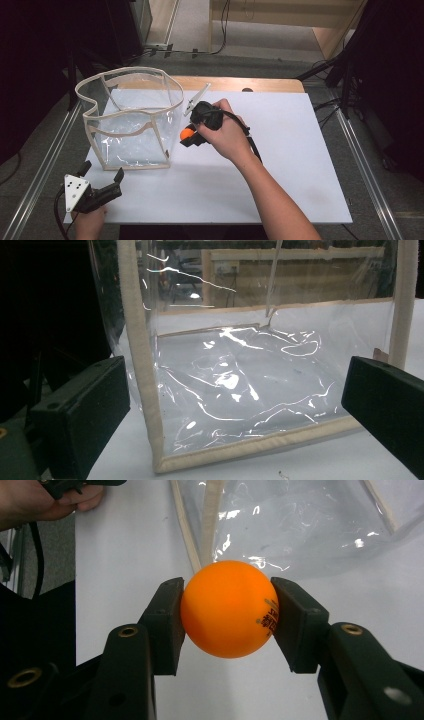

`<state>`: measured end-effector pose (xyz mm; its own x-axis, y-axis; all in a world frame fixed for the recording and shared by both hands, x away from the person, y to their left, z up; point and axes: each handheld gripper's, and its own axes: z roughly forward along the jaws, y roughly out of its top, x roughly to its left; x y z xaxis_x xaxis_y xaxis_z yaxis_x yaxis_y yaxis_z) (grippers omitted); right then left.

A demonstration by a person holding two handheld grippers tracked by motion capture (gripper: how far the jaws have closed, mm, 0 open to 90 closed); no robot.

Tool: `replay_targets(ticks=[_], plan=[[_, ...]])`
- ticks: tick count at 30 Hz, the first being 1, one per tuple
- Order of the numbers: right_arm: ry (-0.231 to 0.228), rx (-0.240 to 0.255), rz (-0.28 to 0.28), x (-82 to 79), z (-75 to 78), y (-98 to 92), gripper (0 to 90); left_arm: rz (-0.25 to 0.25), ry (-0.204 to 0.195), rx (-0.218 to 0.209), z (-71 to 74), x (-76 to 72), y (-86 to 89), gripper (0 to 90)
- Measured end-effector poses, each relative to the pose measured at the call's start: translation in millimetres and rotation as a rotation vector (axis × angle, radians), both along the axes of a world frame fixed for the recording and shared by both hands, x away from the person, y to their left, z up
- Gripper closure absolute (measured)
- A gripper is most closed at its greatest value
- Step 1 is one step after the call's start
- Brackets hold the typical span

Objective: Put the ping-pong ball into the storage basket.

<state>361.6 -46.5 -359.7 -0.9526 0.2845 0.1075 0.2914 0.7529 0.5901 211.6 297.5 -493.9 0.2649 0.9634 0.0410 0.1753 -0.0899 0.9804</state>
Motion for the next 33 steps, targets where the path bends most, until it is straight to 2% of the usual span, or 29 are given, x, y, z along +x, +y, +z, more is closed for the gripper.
replay_targets(ticks=[13, 24, 33], plan=[[-0.005, -0.014, -0.002, 5.1, 14.4, 0.6, 48.4, -0.002, -0.001, -0.001, -0.1, 0.0, 0.1, 0.0], [-0.014, 0.005, 0.008, 13.0, 24.5, -0.4, 48.3, -0.003, 0.001, -0.001, 0.0, 0.0, 0.3, 0.0], [-0.009, 0.002, 0.007, 16.6, 32.7, -1.1, 48.4, -0.005, 0.001, -0.004, -0.1, 0.3, 0.0, 0.0]])
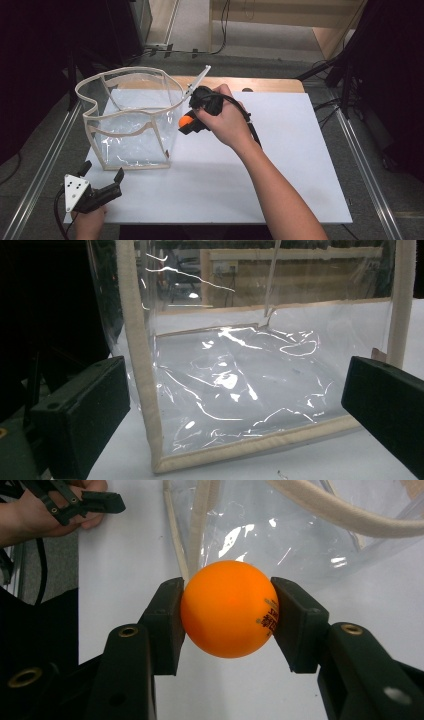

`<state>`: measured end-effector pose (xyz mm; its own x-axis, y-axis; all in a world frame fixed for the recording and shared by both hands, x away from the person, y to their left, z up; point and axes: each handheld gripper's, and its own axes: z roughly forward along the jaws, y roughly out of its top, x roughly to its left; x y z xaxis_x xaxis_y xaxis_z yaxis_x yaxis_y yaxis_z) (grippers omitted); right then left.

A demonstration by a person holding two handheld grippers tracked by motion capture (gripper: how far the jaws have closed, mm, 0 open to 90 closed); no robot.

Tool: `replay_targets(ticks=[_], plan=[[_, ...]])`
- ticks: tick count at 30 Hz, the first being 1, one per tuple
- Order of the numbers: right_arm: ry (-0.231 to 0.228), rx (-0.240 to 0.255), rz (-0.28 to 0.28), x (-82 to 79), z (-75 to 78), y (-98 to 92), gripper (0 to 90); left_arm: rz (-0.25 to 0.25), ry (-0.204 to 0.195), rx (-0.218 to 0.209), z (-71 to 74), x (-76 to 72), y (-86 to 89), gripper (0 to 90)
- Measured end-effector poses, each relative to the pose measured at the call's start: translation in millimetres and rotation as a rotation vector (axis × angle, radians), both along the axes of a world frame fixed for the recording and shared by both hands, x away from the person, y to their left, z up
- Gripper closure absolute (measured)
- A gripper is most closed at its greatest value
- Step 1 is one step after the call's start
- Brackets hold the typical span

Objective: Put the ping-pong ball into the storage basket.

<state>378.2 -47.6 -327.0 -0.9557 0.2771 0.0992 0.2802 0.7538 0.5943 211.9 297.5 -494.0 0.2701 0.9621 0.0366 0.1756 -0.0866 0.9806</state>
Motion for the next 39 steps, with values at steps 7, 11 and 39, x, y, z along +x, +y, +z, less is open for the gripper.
replay_targets(ticks=[7, 11, 39], plan=[[0.002, 0.008, 0.001, 5.2, 6.2, 0.7, 48.4, 0.001, -0.001, 0.000, 0.0, -0.2, 0.1, 0.0], [-0.003, 0.010, 0.005, 7.5, 9.3, 1.5, 48.4, 0.001, -0.001, 0.001, 0.0, -0.2, -0.1, 0.0], [-0.020, 0.025, 0.002, 17.4, 31.2, 7.6, 48.4, -0.004, 0.000, -0.001, 0.0, 0.0, 0.0, 0.0]])
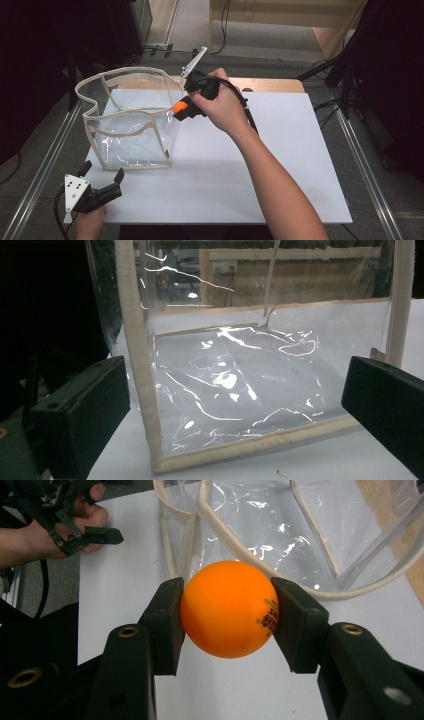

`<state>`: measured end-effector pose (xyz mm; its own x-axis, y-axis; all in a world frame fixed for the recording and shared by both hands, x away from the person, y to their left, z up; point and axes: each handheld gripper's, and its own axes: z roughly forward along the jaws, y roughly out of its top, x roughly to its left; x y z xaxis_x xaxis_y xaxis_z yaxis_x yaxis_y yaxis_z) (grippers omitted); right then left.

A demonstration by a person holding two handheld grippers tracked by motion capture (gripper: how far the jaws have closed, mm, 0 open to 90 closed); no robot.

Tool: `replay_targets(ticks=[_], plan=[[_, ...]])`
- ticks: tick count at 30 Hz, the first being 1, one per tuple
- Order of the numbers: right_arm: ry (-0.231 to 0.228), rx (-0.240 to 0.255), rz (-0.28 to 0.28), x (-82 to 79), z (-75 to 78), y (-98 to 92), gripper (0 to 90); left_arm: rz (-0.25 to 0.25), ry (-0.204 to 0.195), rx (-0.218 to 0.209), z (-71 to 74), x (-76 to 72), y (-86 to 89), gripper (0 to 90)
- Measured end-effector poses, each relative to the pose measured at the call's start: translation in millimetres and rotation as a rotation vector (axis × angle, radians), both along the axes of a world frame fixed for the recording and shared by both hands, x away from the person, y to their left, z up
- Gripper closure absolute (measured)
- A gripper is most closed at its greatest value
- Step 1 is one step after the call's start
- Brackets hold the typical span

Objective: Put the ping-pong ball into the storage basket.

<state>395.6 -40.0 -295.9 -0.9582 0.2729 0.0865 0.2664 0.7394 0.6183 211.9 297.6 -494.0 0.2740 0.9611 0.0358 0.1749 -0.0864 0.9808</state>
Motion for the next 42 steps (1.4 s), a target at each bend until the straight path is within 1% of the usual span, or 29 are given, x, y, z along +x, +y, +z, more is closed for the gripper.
replay_targets(ticks=[3, 5, 7, 13, 17, 22, 24, 26, 31, 34, 35, 39, 42], plan=[[-0.008, 0.001, 0.009, 1.1, 0.9, 0.6, 48.4, 0.000, 0.000, -0.001, 0.0, 0.1, 0.1, 0.0], [-0.006, -0.005, 0.003, 1.6, 2.5, 1.5, 48.4, 0.000, 0.001, -0.003, 0.1, 0.0, 0.3, 0.0], [-0.006, 0.006, 0.006, 2.6, 3.0, 2.3, 48.4, 0.000, 0.001, -0.003, 0.1, 0.0, 0.3, 0.0], [-0.003, 0.009, 0.004, 4.9, 3.1, 6.0, 48.4, -0.001, -0.001, -0.006, 0.2, -0.3, 0.5, 0.0], [-0.004, 0.020, 0.005, 6.9, 4.2, 7.4, 48.4, -0.002, -0.002, -0.005, 0.3, -0.5, 0.7, 0.0], [-0.001, 0.019, -0.003, 9.7, 5.5, 7.9, 48.4, -0.004, -0.001, -0.002, 0.2, -0.4, 0.5, 0.0], [-0.010, 0.023, 0.001, 11.0, 5.7, 8.5, 48.4, -0.005, -0.001, -0.002, 0.2, -0.4, 0.5, 0.0], [-0.009, 0.020, -0.007, 11.5, 6.4, 9.1, 48.4, -0.006, 0.000, -0.001, 0.2, -0.6, 0.8, 0.0], [-0.015, 0.036, -0.024, 15.2, 10.0, 8.6, 48.4, -0.006, 0.001, 0.003, 0.3, -0.6, 1.0, 0.0], [-0.011, 0.031, -0.034, 17.6, 10.4, 9.7, 48.4, -0.007, 0.001, 0.003, 0.3, -0.6, 0.9, 0.0], [-0.020, 0.027, -0.027, 19.1, 10.2, 9.9, 48.4, -0.007, 0.001, 0.003, 0.3, -0.6, 0.9, 0.0], [-0.015, 0.042, -0.038, 22.3, 10.4, 10.5, 48.3, -0.007, 0.001, 0.003, 0.2, -0.5, 0.8, 0.0], [-0.014, 0.040, -0.049, 25.0, 9.8, 11.0, 48.3, -0.009, 0.002, 0.002, 0.3, -0.4, 0.8, 0.0]])
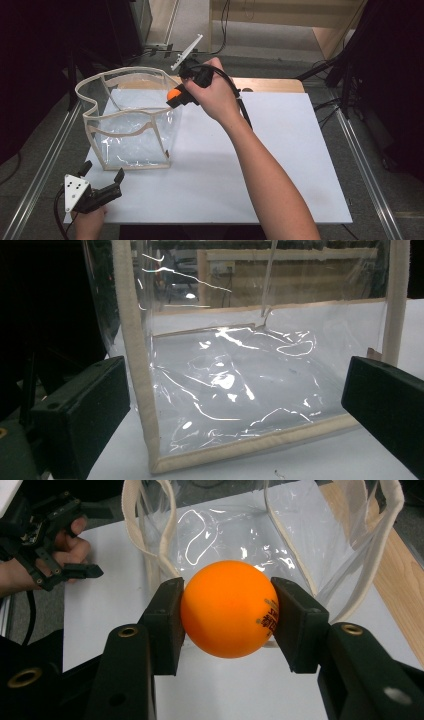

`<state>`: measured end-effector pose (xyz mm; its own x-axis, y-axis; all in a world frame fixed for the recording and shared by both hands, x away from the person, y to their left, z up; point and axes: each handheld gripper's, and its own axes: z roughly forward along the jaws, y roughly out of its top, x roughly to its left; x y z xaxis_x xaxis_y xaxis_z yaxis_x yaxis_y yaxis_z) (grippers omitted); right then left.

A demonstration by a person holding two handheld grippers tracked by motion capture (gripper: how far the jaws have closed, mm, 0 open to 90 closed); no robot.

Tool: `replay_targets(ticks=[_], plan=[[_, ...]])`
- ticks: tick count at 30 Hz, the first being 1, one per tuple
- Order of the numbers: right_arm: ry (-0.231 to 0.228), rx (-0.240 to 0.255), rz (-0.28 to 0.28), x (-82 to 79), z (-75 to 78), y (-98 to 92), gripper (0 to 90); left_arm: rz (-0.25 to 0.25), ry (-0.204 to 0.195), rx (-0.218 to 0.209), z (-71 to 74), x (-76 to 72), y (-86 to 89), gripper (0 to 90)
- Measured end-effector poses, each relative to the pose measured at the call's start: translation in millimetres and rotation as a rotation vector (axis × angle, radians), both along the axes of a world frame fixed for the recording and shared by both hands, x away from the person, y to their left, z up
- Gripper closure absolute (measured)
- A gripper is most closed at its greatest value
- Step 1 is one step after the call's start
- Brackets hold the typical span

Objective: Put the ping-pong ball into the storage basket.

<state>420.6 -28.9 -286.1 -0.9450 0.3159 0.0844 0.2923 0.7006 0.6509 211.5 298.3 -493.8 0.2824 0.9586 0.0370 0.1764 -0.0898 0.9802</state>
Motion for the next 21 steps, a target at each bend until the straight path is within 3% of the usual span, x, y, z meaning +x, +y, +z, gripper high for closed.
replay_targets(ticks=[9, 21], plan=[[-0.010, 0.011, -0.044, 7.5, -3.7, 3.4, 48.2, -0.002, 0.001, -0.006, 0.1, 0.1, 0.3, 0.0], [-0.010, -0.019, -0.079, 13.6, -9.9, 12.4, 48.0, -0.001, 0.001, -0.016, 0.1, 0.3, 0.4, 0.0]])
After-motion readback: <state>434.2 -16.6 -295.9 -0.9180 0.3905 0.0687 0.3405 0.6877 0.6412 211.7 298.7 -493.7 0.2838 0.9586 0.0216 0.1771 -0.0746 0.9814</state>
